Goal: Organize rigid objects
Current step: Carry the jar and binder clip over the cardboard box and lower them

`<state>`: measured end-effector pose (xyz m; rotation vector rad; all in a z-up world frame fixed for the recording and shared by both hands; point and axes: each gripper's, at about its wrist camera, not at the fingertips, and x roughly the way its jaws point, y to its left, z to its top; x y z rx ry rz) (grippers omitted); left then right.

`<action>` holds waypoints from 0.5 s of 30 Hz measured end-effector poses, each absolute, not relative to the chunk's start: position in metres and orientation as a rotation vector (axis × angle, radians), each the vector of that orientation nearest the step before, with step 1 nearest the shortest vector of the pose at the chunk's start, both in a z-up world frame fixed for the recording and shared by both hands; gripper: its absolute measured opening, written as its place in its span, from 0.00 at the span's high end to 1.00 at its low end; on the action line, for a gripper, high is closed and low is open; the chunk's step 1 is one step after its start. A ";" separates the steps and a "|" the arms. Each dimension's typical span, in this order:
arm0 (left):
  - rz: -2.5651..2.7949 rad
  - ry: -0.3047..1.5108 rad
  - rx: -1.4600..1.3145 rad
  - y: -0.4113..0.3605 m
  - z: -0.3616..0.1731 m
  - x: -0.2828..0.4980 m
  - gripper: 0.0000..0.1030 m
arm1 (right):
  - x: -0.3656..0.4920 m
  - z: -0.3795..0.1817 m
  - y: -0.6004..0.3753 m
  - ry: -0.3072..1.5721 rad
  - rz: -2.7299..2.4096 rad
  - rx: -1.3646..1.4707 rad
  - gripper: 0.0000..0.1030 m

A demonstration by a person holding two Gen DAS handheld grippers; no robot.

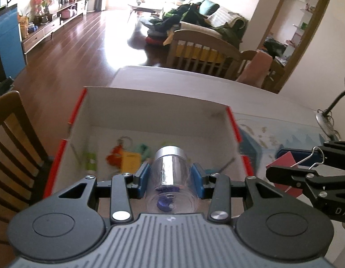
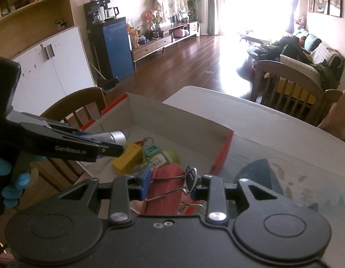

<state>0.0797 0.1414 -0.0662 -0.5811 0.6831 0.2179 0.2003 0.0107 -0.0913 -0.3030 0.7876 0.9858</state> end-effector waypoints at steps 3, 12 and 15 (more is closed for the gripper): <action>0.234 0.695 -0.572 0.156 -0.075 0.081 0.61 | 0.202 -0.102 0.028 0.793 0.975 -0.325 0.68; 0.267 0.760 -0.557 0.183 -0.108 0.106 0.61 | 0.213 -0.146 0.072 0.833 0.937 -0.402 0.68; 0.269 0.766 -0.533 0.185 -0.112 0.119 0.61 | 0.214 -0.160 0.082 0.837 0.926 -0.439 0.68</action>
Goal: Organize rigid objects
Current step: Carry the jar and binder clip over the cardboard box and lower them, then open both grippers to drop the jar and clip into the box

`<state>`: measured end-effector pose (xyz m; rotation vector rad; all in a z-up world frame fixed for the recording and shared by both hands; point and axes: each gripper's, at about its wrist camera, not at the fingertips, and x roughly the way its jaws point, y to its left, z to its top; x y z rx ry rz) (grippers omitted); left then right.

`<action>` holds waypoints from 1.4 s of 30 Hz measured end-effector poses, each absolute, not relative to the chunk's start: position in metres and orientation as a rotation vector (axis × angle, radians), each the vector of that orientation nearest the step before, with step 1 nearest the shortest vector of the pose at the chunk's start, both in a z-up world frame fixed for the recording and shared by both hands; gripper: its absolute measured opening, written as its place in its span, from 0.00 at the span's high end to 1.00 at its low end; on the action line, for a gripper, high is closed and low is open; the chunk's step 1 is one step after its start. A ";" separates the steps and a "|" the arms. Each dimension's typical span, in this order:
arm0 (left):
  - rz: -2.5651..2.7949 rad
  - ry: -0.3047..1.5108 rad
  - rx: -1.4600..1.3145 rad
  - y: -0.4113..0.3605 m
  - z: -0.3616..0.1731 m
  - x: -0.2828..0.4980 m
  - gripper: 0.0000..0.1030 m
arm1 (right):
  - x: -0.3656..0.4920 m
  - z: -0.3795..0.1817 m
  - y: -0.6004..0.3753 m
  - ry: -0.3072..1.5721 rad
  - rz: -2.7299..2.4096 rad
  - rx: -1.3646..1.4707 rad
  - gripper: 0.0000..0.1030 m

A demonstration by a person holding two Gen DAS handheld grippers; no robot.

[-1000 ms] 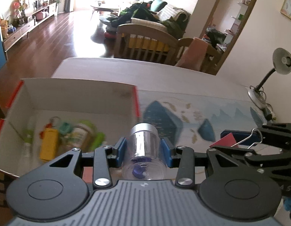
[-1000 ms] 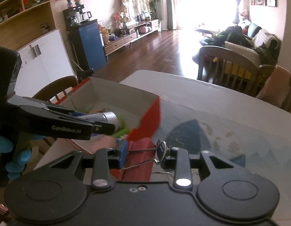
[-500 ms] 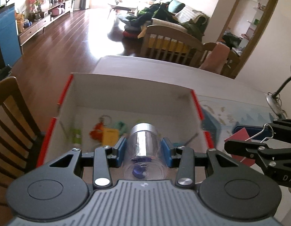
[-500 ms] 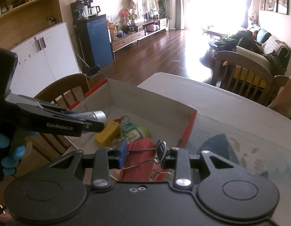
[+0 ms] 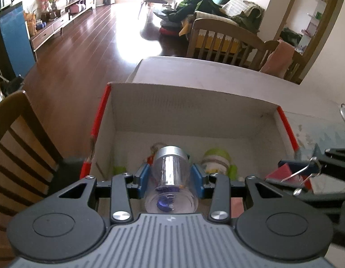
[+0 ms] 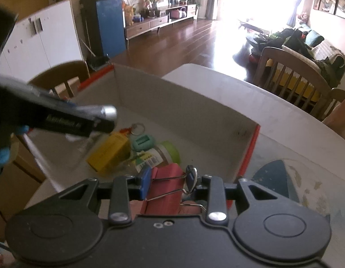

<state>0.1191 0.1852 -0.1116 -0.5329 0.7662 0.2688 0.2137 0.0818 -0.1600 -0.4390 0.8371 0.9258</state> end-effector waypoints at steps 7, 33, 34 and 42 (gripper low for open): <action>0.267 0.813 -0.483 0.191 -0.121 0.157 0.61 | 0.211 -0.176 0.095 0.851 0.918 -0.481 0.68; 0.284 0.957 -0.476 0.195 -0.144 0.178 0.55 | 0.204 -0.185 0.097 0.928 0.918 -0.483 0.54; 0.284 0.956 -0.480 0.195 -0.143 0.176 0.48 | 0.203 -0.184 0.098 0.928 0.924 -0.482 0.50; 0.287 0.926 -0.497 0.194 -0.135 0.158 0.37 | 0.201 -0.177 0.090 0.916 0.914 -0.453 0.34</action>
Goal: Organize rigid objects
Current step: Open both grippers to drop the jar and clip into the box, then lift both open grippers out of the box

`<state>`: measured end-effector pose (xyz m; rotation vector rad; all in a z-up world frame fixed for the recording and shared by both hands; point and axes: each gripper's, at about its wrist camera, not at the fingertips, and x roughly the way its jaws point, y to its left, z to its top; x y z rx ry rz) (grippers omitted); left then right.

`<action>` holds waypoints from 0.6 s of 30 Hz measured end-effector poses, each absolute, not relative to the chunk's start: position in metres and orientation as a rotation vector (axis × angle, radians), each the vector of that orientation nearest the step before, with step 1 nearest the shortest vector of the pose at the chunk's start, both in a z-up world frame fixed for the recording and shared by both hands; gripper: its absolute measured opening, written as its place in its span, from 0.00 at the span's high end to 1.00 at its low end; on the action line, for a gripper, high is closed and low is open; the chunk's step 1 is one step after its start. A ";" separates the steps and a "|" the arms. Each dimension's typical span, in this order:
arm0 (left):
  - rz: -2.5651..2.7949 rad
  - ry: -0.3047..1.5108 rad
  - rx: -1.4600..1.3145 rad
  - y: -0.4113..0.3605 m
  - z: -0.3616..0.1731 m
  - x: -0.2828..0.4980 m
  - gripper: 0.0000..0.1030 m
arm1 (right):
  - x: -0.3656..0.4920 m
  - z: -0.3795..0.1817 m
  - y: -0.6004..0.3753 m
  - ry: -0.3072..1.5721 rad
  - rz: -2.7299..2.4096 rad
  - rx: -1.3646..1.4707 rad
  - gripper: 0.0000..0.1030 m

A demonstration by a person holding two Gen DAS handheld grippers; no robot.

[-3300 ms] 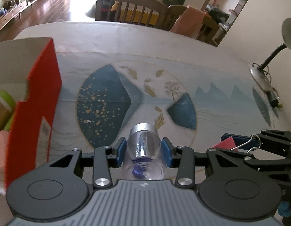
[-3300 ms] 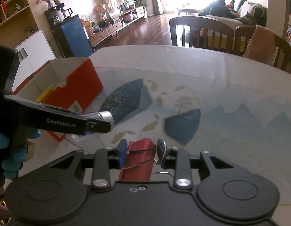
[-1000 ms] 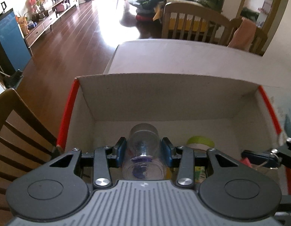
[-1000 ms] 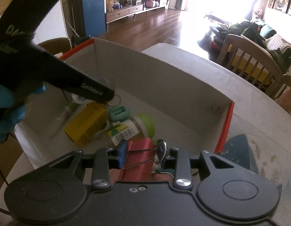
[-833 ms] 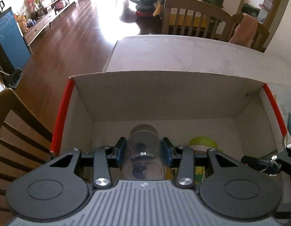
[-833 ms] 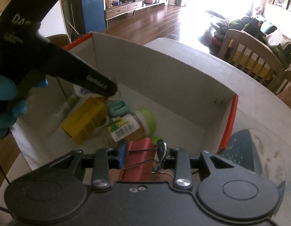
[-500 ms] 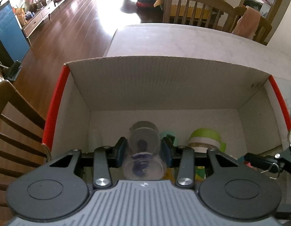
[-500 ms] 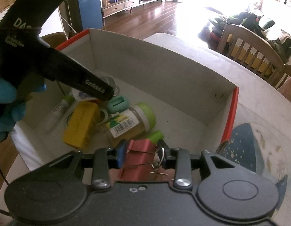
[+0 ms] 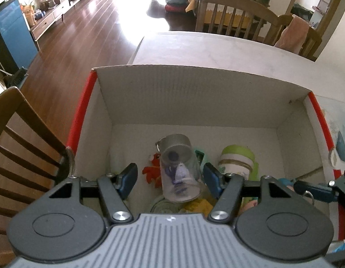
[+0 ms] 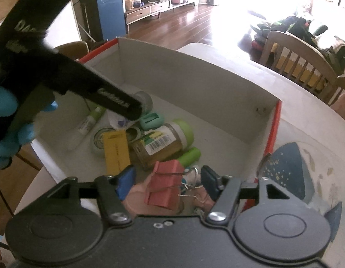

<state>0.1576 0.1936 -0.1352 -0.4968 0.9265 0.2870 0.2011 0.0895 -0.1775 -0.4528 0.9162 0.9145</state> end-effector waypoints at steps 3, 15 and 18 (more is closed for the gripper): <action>0.289 0.909 -0.494 0.190 -0.131 0.148 0.37 | 0.201 -0.173 0.083 0.906 0.911 -0.438 0.31; 0.274 0.796 -0.467 0.173 -0.096 0.103 0.37 | 0.191 -0.145 0.053 0.839 0.912 -0.329 0.24; 0.268 0.767 -0.464 0.169 -0.087 0.094 0.37 | 0.188 -0.137 0.046 0.822 0.911 -0.287 0.20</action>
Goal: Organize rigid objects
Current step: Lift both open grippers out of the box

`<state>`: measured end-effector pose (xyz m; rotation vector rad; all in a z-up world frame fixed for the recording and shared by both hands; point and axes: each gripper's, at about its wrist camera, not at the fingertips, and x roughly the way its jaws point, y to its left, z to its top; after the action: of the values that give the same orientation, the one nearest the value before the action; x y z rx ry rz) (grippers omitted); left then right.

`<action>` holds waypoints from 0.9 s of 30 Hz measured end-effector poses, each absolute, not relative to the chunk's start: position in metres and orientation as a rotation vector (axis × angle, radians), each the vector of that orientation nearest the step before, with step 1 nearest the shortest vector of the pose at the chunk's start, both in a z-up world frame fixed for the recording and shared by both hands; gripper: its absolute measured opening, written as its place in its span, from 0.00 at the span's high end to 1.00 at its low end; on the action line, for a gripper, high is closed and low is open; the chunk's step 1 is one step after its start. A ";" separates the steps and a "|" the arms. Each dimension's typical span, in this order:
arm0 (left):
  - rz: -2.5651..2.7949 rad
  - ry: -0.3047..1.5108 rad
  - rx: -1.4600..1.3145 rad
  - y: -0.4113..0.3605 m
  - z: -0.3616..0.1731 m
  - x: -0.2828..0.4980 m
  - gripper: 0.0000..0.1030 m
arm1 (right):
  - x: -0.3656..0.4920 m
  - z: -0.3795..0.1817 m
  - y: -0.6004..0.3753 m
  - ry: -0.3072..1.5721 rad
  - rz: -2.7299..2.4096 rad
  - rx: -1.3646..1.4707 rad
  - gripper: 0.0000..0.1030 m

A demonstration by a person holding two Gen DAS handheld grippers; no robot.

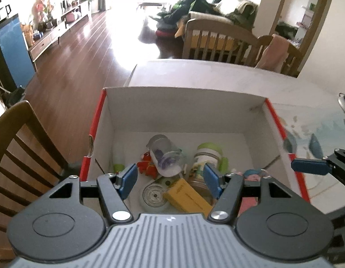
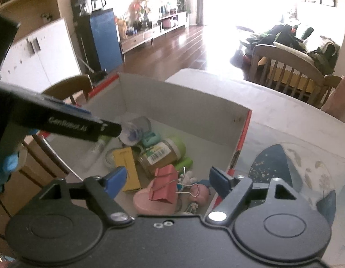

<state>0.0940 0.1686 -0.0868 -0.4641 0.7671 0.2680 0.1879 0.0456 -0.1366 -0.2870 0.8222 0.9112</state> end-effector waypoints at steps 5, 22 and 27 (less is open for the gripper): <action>0.275 0.731 -0.449 0.161 -0.075 0.079 0.37 | 0.187 -0.125 0.027 0.810 0.921 -0.192 0.18; 0.253 0.639 -0.431 0.129 -0.050 0.034 0.13 | 0.166 -0.102 -0.016 0.690 0.938 -0.008 0.01; 0.252 0.592 -0.455 0.125 -0.046 0.025 0.10 | 0.162 -0.101 -0.026 0.679 0.917 0.015 0.00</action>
<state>0.0254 0.1247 -0.0459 -0.4551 0.5920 0.2521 0.1621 -0.0256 -0.1009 0.0150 0.6790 0.9170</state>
